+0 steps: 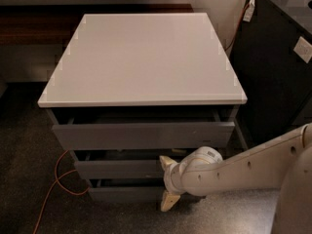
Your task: Pick green can from middle drawer and place on counter
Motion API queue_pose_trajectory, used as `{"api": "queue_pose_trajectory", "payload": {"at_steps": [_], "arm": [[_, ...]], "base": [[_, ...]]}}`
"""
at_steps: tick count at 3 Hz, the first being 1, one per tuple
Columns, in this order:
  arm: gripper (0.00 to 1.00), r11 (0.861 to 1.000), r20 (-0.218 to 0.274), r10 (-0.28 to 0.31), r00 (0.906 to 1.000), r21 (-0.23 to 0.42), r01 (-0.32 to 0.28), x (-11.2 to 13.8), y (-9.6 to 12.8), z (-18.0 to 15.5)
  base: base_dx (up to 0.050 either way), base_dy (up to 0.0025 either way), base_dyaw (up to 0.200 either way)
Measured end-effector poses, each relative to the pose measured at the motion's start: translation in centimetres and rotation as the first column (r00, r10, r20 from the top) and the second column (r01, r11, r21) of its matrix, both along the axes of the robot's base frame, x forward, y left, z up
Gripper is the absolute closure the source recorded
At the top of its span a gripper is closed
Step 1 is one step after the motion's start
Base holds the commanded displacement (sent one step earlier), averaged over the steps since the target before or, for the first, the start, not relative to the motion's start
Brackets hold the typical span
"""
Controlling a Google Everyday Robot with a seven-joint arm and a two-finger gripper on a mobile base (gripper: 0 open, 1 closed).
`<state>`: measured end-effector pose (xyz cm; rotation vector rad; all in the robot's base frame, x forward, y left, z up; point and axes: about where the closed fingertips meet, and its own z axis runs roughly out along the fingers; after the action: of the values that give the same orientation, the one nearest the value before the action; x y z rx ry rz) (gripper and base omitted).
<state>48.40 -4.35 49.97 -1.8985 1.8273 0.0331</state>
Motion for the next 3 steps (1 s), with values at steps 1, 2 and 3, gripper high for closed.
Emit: {"api": "queue_pose_trajectory", "payload": {"at_steps": [1, 2, 3], "arm": [[0.0, 1.0, -0.001, -0.005, 1.0, 0.016, 0.005, 1.6, -0.1, -2.1], [0.0, 0.999, 0.008, -0.008, 0.9999, 0.051, 0.008, 3.0, 0.2, -3.9], [0.0, 0.997, 0.019, -0.018, 0.9997, 0.077, 0.017, 3.9, 0.2, -4.7]], "base": [[0.0, 0.0, 0.0], [0.0, 0.0, 0.0], [0.0, 0.0, 0.0]]}}
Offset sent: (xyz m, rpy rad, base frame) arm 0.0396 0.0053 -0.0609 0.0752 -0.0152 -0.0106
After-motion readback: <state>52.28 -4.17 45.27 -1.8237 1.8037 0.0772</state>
